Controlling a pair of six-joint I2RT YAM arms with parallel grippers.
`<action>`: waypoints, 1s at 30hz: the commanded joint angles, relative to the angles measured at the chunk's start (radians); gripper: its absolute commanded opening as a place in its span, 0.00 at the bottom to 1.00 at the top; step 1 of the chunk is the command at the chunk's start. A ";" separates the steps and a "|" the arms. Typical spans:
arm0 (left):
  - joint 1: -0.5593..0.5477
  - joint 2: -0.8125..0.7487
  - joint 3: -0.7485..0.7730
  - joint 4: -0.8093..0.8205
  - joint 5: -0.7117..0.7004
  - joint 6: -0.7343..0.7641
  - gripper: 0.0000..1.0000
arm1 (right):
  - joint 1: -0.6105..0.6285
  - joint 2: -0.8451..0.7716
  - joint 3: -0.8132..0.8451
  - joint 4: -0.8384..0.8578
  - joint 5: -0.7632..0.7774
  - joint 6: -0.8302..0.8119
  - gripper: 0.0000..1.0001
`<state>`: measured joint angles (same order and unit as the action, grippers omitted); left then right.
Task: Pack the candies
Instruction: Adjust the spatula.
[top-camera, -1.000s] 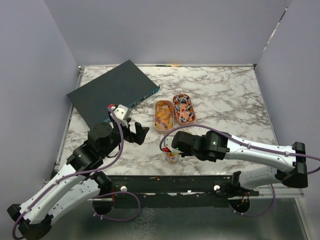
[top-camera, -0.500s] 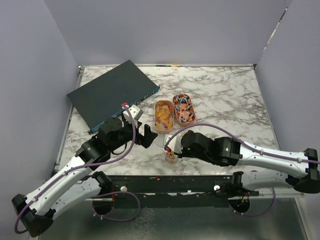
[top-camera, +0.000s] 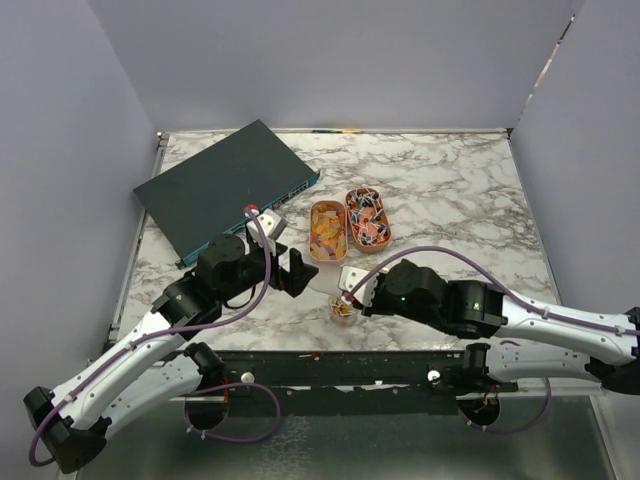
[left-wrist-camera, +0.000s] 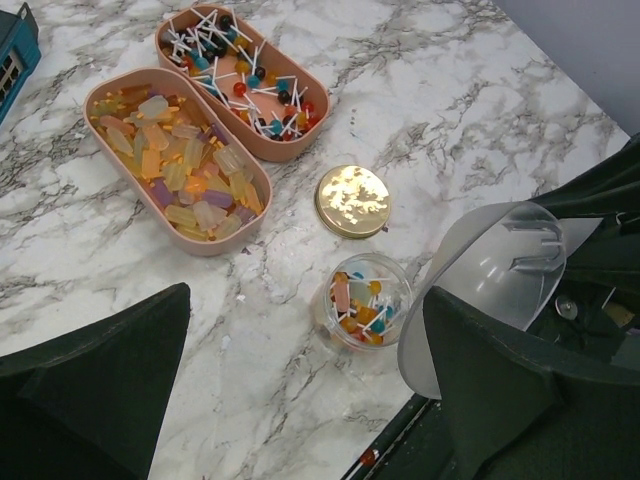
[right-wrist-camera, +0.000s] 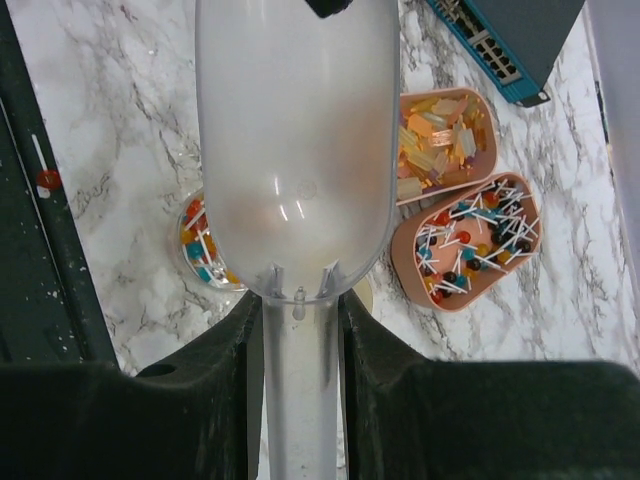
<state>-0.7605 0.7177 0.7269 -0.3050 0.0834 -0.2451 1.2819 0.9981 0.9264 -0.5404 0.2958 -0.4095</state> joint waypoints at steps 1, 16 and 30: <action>0.002 0.011 -0.008 0.017 -0.007 -0.004 0.99 | 0.005 -0.075 -0.018 0.111 -0.063 -0.007 0.01; 0.002 0.017 -0.007 0.017 -0.008 -0.001 0.99 | 0.005 -0.295 -0.109 0.330 -0.201 -0.020 0.01; 0.002 0.017 -0.003 0.016 -0.009 0.011 0.99 | 0.000 -0.153 -0.063 0.252 -0.055 0.016 0.01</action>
<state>-0.7650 0.7349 0.7269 -0.2546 0.1070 -0.2558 1.2793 0.8131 0.8181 -0.3344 0.1902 -0.4171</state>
